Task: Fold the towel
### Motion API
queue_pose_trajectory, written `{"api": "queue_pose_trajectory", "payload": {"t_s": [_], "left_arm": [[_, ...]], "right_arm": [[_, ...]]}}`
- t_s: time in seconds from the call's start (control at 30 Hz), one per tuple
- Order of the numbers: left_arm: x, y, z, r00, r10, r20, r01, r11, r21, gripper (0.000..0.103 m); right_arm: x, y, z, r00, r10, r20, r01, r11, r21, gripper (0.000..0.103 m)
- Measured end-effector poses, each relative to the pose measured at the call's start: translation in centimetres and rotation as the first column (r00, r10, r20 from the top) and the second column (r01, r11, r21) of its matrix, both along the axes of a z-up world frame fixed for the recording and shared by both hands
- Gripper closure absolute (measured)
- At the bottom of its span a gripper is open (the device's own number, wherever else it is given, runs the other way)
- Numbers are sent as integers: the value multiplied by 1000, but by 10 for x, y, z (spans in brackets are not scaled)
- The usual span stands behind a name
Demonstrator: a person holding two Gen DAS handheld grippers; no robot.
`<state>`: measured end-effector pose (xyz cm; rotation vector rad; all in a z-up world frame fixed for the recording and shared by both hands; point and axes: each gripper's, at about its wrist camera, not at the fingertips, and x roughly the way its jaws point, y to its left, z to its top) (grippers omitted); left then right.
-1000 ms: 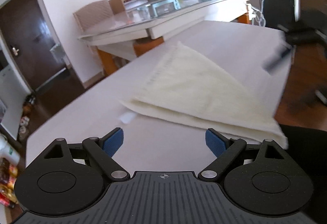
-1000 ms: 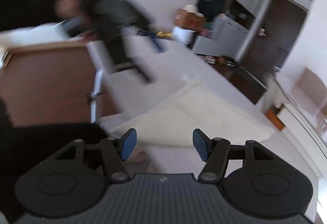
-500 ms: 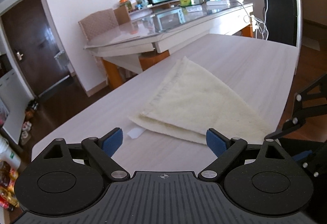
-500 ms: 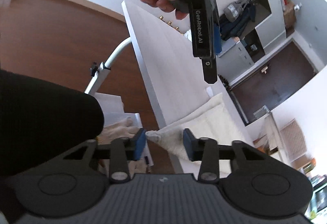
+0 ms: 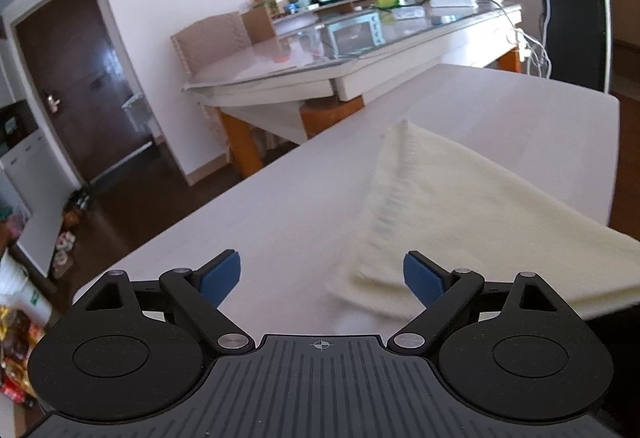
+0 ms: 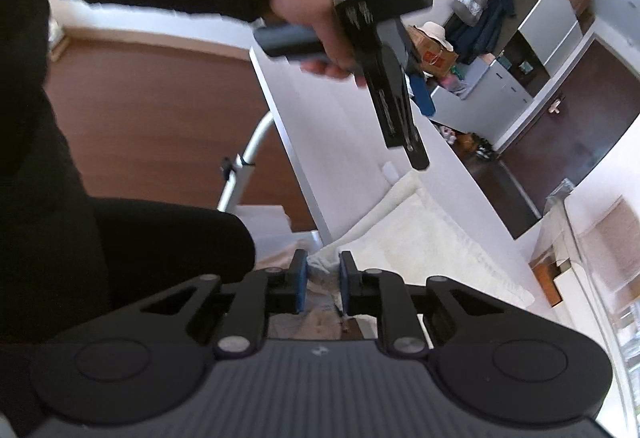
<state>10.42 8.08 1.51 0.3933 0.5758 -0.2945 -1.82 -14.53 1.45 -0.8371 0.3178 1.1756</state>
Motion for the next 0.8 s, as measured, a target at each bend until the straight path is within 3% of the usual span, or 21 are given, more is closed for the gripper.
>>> {"api": "queue_pose_trajectory", "payload": {"t_s": [0.27,0.47,0.67,0.8], "left_arm": [[14,-9,-26,998,-27,-52,32,995,94,10],[9,-5,-27,994,-50,-98,57,995,81,10],[11,0,-26,987,-69,-146,81,994,78,10],[14,14,-11,995,-28,-100,27,1000,-7,10]], "right_arm": [[4,-15,18,994,15,-108,-11,999,36,85],[13,-24,35,984,49,-170,-39,997,63,85],[75,-48,72,966,38,-257,1,989,149,86],[139,-52,86,946,9,-324,53,982,179,86]]}}
